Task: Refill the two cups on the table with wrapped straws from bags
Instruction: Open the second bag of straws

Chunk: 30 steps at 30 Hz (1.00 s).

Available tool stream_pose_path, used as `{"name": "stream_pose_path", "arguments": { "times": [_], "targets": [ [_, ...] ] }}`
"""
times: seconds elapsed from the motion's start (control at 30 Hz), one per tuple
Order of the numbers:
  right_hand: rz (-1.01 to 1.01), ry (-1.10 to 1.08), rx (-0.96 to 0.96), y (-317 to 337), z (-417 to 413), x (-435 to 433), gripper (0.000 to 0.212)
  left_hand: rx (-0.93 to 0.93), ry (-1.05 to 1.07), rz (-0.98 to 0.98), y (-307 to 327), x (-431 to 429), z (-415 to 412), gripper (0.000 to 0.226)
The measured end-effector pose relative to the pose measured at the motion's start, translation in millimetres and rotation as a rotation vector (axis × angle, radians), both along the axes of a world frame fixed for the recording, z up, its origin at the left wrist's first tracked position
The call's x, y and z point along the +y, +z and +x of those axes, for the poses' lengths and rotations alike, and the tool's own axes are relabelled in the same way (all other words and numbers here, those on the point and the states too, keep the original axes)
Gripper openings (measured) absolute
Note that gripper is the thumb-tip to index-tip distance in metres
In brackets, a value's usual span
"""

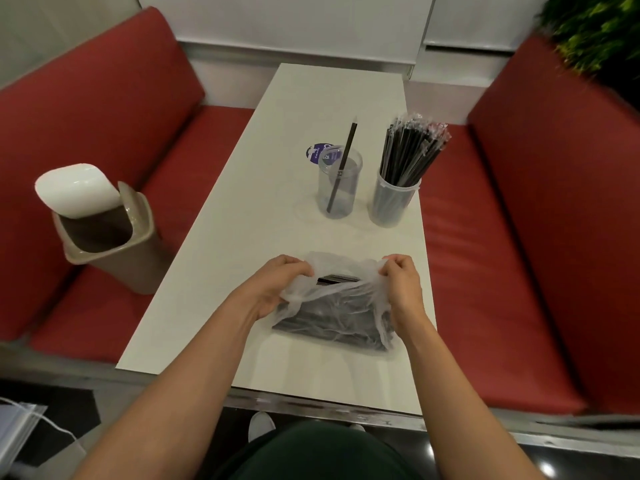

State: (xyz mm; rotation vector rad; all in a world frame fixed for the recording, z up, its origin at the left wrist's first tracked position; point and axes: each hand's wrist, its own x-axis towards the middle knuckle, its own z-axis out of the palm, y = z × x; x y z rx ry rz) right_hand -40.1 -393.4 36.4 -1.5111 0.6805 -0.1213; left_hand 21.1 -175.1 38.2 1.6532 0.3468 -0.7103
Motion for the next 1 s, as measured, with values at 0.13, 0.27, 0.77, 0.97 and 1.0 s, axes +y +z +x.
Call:
{"name": "stream_pose_path", "arguments": {
  "times": [0.13,0.27,0.77,0.97,1.0],
  "targets": [
    [-0.182,0.251,0.058,-1,-15,-10,0.055,-0.085,-0.008,0.005,-10,3,-1,0.034],
    [-0.452,0.395,0.105,-5,-15,-7,0.054,-0.121,0.089,0.012,-9,-2,-3,0.025],
    [-0.186,-0.101,0.034,-13,8,-2,0.044,-0.321,-0.138,0.213,-3,-2,3,0.031],
    [-0.05,0.274,0.054,-10,3,-17,0.059,0.066,0.244,-0.173,8,2,14,0.023],
    [-0.042,0.292,0.059,-13,1,-23,0.062,0.177,0.334,-0.322,13,5,17,0.026]
  ]
}}
